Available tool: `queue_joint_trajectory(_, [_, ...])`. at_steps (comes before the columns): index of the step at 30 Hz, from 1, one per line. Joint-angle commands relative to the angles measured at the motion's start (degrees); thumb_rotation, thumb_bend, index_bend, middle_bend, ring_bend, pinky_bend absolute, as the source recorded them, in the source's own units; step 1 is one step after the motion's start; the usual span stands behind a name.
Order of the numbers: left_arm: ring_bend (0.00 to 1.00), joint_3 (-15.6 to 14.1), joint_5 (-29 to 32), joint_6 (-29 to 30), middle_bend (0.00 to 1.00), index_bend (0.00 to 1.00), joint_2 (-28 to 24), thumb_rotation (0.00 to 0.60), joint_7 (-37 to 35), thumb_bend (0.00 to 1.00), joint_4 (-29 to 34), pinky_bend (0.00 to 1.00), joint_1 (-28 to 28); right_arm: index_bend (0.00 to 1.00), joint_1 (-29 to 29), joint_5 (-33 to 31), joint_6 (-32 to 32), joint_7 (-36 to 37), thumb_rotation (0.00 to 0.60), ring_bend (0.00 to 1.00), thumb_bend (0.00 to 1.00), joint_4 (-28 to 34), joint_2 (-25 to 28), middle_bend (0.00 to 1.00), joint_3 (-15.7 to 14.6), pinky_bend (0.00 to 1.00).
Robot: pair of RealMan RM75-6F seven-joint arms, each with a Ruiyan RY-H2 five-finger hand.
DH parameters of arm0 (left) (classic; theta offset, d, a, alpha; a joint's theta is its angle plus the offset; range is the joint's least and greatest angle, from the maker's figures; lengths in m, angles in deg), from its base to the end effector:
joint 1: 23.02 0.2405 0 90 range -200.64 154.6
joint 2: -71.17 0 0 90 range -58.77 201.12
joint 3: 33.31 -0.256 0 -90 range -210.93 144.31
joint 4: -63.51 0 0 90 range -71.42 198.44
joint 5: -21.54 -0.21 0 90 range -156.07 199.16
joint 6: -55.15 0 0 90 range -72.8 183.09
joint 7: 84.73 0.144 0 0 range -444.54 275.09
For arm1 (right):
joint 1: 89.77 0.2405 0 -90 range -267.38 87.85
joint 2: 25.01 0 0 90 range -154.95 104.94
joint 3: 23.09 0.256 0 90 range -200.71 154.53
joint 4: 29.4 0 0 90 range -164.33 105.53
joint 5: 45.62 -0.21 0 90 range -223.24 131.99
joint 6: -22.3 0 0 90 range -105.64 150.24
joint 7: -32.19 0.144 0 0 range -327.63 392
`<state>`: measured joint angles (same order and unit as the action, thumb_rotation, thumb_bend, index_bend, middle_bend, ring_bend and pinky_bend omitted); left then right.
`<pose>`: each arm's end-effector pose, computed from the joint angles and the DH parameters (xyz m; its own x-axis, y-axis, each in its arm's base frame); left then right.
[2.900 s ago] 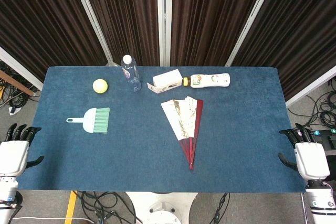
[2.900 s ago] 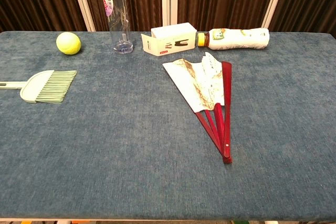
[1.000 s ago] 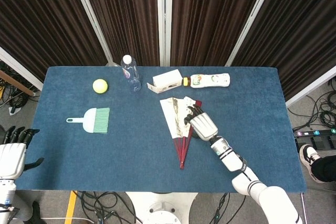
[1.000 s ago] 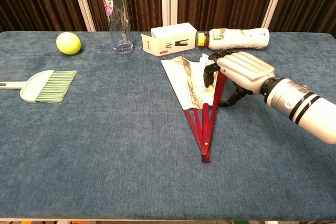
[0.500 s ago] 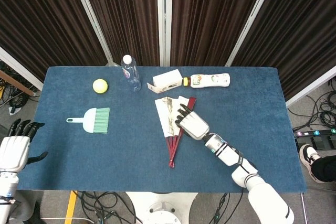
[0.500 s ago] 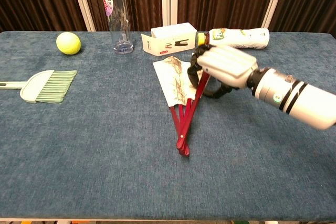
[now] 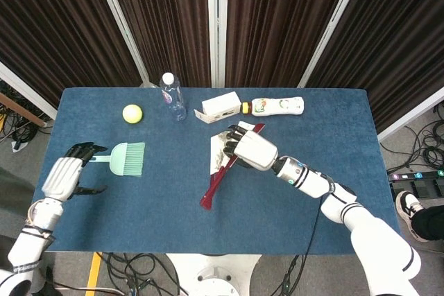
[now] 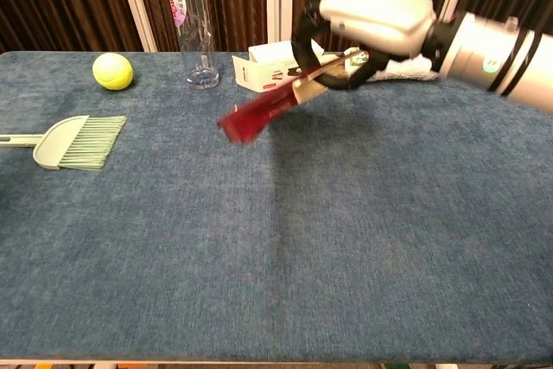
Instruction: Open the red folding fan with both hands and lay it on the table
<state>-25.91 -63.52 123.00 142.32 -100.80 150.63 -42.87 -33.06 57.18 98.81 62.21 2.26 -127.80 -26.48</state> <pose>-0.2678 0.2728 0.1002 0.1266 0.1859 0.9744 0.9785 -0.1849 -0.0918 -0.1133 -0.4042 -0.0165 0.4593 0.0514 0.8868 -0.4353 -0.8572 0.2752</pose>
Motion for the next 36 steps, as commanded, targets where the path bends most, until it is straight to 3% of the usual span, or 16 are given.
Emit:
queue_joint_trajectory(1, [0.12,3.2,2.7,-7.1,0.22,0.20,5.7,0.600,-8.5,0.05,-3.7,0.15,-6.3,0.74,3.9,-0.3,-1.4,1.5,0.600,0.32,0.78,9.1,5.5,0.56,1.6,0.22])
queue_joint_trajectory(5, [0.12,4.9,4.6,-9.9,0.21,0.17,10.0,0.600,-11.1,0.05,-6.9,0.15,-9.8,0.74,6.5,-1.0,-4.2,0.1,0.600,0.32,0.77,16.0,9.4,0.56,3.4,0.23])
queue_joint_trajectory(13, [0.12,5.6,6.3,-9.3,0.20,0.17,17.9,0.600,-6.7,0.05,-13.2,0.15,-12.9,0.74,9.3,-4.1,-8.8,-2.0,0.600,0.32,0.78,24.8,13.5,0.56,7.2,0.23])
queue_joint_trajectory(21, [0.12,8.6,9.7,-7.0,0.20,0.19,23.6,0.600,-6.9,0.04,-13.7,0.15,-14.4,0.73,11.0,-8.1,-15.5,-7.3,0.600,0.32,0.77,32.5,15.7,0.55,9.9,0.22])
queue_joint_trajectory(27, [0.12,11.1,13.8,-7.4,0.25,0.27,26.0,0.600,-9.4,0.04,-12.8,0.22,-14.9,0.73,11.1,-11.3,-18.5,-12.0,0.600,0.32,0.77,35.9,15.4,0.54,11.8,0.21])
queue_joint_trajectory(36, [0.16,12.4,16.9,-8.4,0.30,0.32,29.0,0.600,-11.3,0.05,-13.2,0.26,-15.5,0.73,10.9,-14.4,-19.7,-17.1,0.600,0.32,0.77,36.9,12.7,0.54,14.1,0.18])
